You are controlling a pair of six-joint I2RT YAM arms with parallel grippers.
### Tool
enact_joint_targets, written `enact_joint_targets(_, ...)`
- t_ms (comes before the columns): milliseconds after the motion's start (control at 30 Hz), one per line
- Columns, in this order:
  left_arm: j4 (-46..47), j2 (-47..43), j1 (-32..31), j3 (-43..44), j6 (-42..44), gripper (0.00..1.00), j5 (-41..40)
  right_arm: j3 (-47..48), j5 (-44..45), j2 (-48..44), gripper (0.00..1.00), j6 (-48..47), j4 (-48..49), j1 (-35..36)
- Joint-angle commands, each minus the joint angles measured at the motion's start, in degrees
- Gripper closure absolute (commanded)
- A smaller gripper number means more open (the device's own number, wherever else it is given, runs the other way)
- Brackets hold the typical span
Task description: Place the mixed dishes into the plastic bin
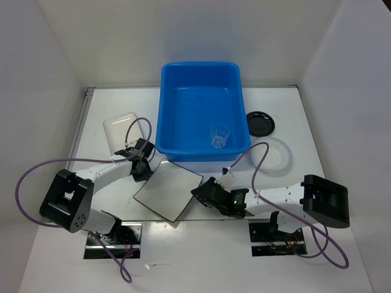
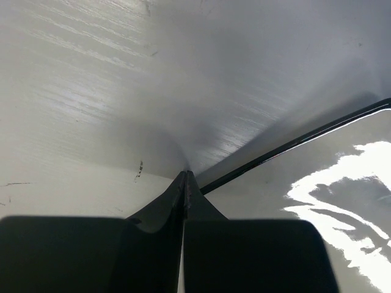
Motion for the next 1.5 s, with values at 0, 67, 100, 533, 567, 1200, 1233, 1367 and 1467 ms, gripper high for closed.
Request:
enact_joint_targets(0, -0.9, 0.77, -1.69, -1.14, -1.78, 1.0, 6.0, 2.78, 3.6, 1.45, 0.87, -2.4, 0.83, 0.4)
enact_joint_targets(67, -0.9, 0.77, -1.69, -1.14, -1.78, 1.0, 6.0, 3.31, 3.61, 1.45, 0.83, -2.4, 0.83, 0.4)
enact_joint_targets(100, -0.9, 0.77, -1.69, -1.14, -1.78, 1.0, 6.0, 3.31, 3.61, 1.97, 0.83, -2.4, 0.83, 0.4)
enact_joint_targets(533, -0.37, 0.77, -1.69, -1.14, -1.25, 1.0, 6.0, 4.45, 3.52, 2.6, 0.76, -5.83, 6.46, 0.4)
enact_joint_targets(567, -0.37, 0.77, -1.69, -1.14, -1.25, 1.0, 6.0, 3.75, 3.52, 1.72, 0.76, -5.83, 7.42, 0.4)
enact_joint_targets(1200, 0.68, 0.77, -1.69, -0.61, -1.25, 1.0, 7.76, 3.57, 3.7, 1.27, 0.68, -9.43, 13.84, 0.4)
enact_joint_targets(1233, 0.68, 0.77, -2.3, -0.61, -1.25, 1.0, 7.76, 3.57, 3.7, 2.14, 0.68, -9.44, 13.84, 0.4)
enact_joint_targets(1367, 0.68, 0.77, -2.31, -0.61, -1.25, 1.0, 7.76, 4.71, 3.7, 3.64, 0.68, -9.96, 14.37, 0.4)
enact_joint_targets(1467, 0.68, 0.77, -2.31, -0.61, -1.25, 1.0, 7.76, 5.33, 3.7, 4.96, 0.68, -11.01, 14.9, 0.4)
